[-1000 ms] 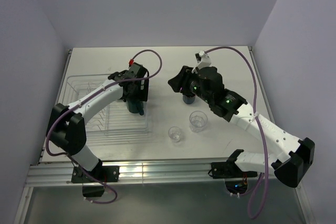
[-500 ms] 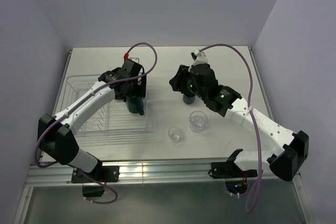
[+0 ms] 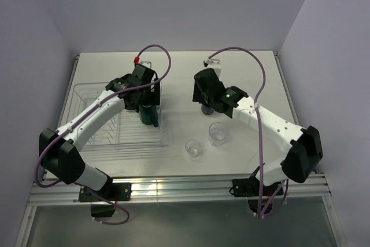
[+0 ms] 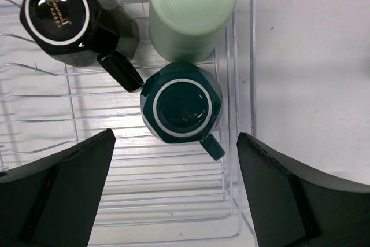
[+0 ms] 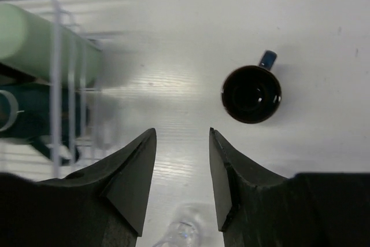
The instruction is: Load the cups into the dish rack
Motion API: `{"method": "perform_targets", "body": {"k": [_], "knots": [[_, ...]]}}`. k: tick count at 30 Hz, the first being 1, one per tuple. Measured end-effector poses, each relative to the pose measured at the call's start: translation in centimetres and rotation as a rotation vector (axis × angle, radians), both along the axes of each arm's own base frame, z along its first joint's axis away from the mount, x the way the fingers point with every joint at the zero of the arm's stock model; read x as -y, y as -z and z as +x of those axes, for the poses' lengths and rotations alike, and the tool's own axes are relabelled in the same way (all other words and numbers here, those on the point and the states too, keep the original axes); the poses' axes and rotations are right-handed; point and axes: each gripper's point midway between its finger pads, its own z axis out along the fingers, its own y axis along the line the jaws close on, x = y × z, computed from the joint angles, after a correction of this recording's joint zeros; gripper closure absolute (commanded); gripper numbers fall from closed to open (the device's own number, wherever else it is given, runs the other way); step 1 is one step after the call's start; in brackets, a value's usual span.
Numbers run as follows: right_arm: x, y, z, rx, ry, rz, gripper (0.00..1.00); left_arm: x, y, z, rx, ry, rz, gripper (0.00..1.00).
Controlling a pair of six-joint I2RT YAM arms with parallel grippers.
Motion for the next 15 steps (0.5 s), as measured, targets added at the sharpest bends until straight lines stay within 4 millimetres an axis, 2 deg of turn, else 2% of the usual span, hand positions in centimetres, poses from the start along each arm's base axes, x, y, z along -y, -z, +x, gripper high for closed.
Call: {"method": "perform_targets", "body": {"k": [6, 10, 15], "knots": [[2.3, 6.4, 1.7, -0.146, 0.068, -0.151, 0.56, -0.6, -3.5, -0.6, 0.087, -0.003, -0.056, 0.05], [3.4, 8.6, 2.3, -0.195, 0.095, -0.191, 0.57, -1.2, -6.1, -1.3, 0.152, -0.010, -0.098, 0.05], [3.7, 9.6, 2.3, -0.218, 0.103, -0.212, 0.61, -1.7, -7.5, -1.9, 0.189, -0.013, -0.121, 0.05]]}}
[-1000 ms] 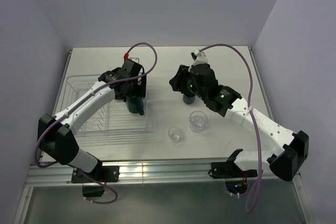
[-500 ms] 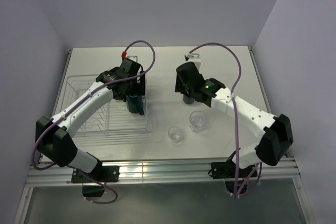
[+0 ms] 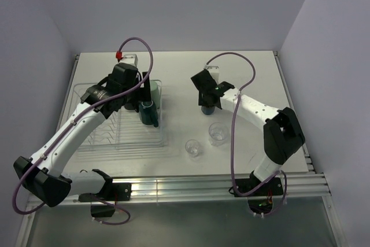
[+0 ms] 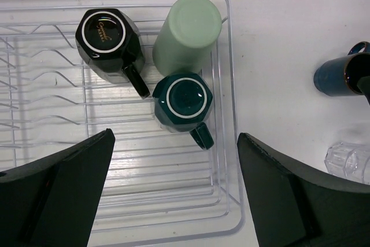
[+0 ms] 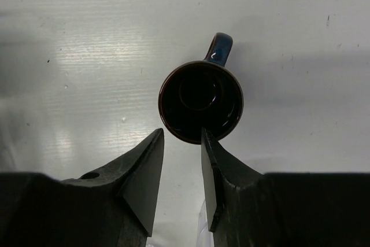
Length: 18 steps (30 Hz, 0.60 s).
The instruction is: Load the cups into the dish rack
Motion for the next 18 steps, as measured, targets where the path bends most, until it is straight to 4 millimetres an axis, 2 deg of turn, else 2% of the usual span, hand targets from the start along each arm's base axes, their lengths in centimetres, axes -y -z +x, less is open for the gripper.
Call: {"method": "perform_targets", "body": {"k": [4, 6, 12, 14, 18], "knots": [[0.2, -0.2, -0.4, -0.001, 0.000, -0.009, 0.60, -0.2, -0.4, -0.3, 0.009, 0.000, -0.005, 0.05], [0.2, -0.9, -1.1, 0.007, -0.008, -0.008, 0.60, -0.3, -0.8, -0.5, 0.017, -0.001, -0.010, 0.05], [-0.6, -4.9, -5.1, 0.074, -0.068, 0.045, 0.56, -0.7, -1.3, -0.9, 0.032, -0.002, -0.019, 0.05], [-0.3, -5.0, -6.7, 0.074, -0.081, 0.059, 0.55, -0.8, -1.4, -1.1, 0.036, -0.002, -0.021, 0.04], [0.8, -2.9, -9.4, 0.019, -0.085, 0.033, 0.55, -1.0, -1.5, -1.2, 0.041, -0.004, -0.024, 0.05]]}}
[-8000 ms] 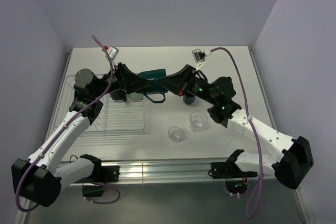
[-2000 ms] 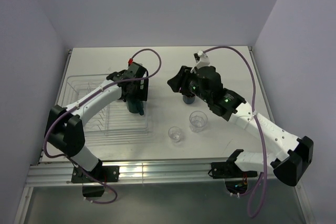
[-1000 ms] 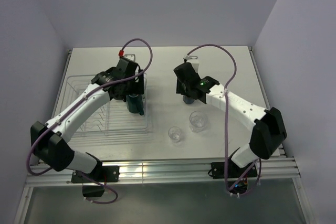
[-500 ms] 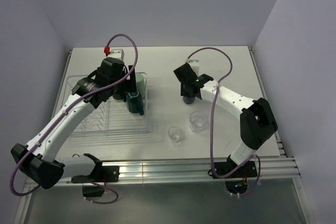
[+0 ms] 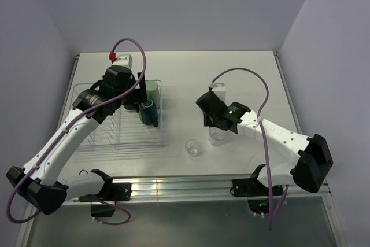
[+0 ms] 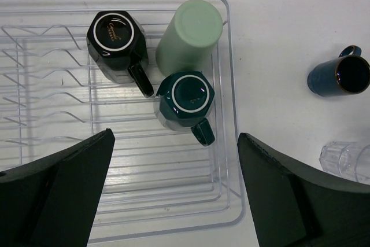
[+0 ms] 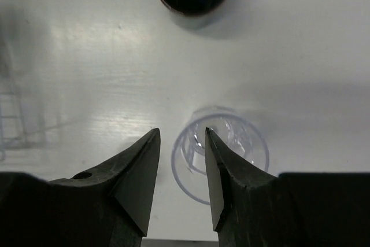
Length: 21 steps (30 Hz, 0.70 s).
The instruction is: Load the cups into the dish rack
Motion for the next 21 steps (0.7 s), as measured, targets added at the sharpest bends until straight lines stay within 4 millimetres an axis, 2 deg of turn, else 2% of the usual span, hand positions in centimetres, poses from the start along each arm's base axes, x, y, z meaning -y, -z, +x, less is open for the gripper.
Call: {"method": "perform_targets", "body": {"k": [4, 7, 11, 16, 18, 21], "knots": [[0.5, 2.3, -2.0, -0.061, -0.011, -0.037, 0.56, -0.1, 0.0, 0.0, 0.002, -0.001, 0.002, 0.05], [0.4, 3.1, -2.7, -0.084, -0.019, -0.040, 0.57, -0.1, 0.0, 0.0, 0.002, 0.000, 0.004, 0.05], [0.0, 3.9, -3.0, -0.098, -0.027, -0.042, 0.57, -0.1, 0.1, 0.1, 0.002, 0.000, 0.004, 0.04], [-0.3, 6.0, -2.9, -0.136, -0.030, -0.075, 0.58, -0.2, 0.2, 0.1, 0.001, -0.004, 0.004, 0.04], [-0.4, 7.0, -3.0, -0.153, -0.031, -0.087, 0.60, -0.3, 0.2, 0.1, 0.000, -0.004, 0.005, 0.04], [-0.4, 7.8, -3.1, -0.175, -0.033, -0.101, 0.76, -0.3, 0.5, 0.2, -0.004, -0.007, 0.008, 0.05]]}}
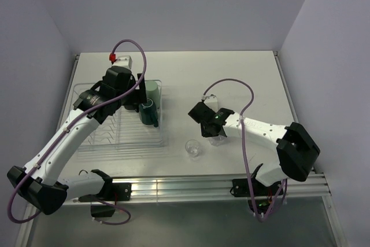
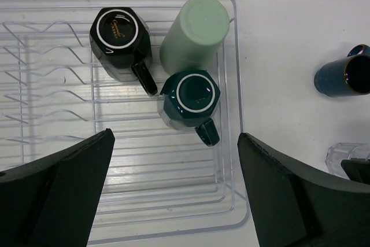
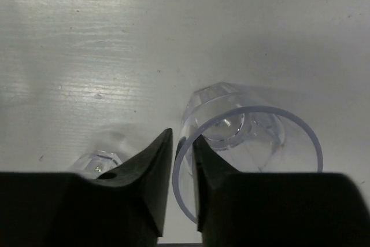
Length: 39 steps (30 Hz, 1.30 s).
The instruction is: Load the cups into the dish rack
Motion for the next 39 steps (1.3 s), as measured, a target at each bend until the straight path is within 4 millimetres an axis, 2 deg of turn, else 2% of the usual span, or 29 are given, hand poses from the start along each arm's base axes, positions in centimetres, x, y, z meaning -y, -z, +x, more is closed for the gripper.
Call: {"method": "perform_targets", "body": {"k": [1, 2, 7, 10, 12, 15, 18, 21, 23, 26, 31, 37, 39], "knots": [[-0.1, 0.1, 0.0, -0.002, 0.001, -0.001, 0.90, -0.1, 0.2, 0.0, -0.003, -0.002, 0.002, 0.05], [-0.1, 0.2, 0.0, -0.004, 0.002, -0.001, 0.98, -0.1, 0.3, 0.0, -0.006, -0.003, 0.004, 0.05], [-0.2, 0.1, 0.0, -0.002, 0.001, 0.009, 1.00, -0.4, 0.3, -0.1, -0.006, -0.007, 0.000, 0.06], [-0.3, -1.5, -0.3, 0.006, -0.009, 0.033, 1.00, -0.2, 0.2, -0.3, -0.007, 0.007, -0.017, 0.05], [-0.5, -3.8, -0.2, 0.035, -0.017, 0.072, 1.00, 0.1, -0.1, -0.5, -0.002, 0.023, -0.038, 0.04], [-1.9, -9.9, 0.6, 0.152, -0.037, 0.220, 1.00, 1.2, -1.0, -1.0, 0.015, 0.082, -0.106, 0.04], [-4.2, -17.2, 0.9, 0.290, -0.095, 0.456, 1.00, 3.1, -2.2, -1.7, 0.046, 0.179, -0.205, 0.03], [-6.8, -23.0, 0.0, 0.385, -0.196, 0.700, 1.00, 5.5, -3.6, -3.3, 0.070, 0.312, -0.328, 0.01], [-8.4, -25.8, -0.6, 0.417, -0.263, 0.826, 1.00, 7.0, -4.9, -4.2, 0.098, 0.395, -0.411, 0.01], [-10.7, -28.3, -1.1, 0.433, -0.348, 0.952, 1.00, 8.9, -7.0, -5.7, 0.137, 0.508, -0.527, 0.01], [-13.4, -29.9, -1.6, 0.413, -0.438, 1.069, 1.00, 10.9, -10.4, -7.2, 0.192, 0.643, -0.667, 0.01], [-14.3, -32.5, -2.3, 0.442, -0.495, 1.192, 1.00, 11.5, -11.3, -7.7, 0.206, 0.700, -0.732, 0.01], [-14.2, -32.6, -2.1, 0.445, -0.494, 1.226, 1.00, 11.5, -11.4, -7.5, 0.214, 0.704, -0.740, 0.01]]}}
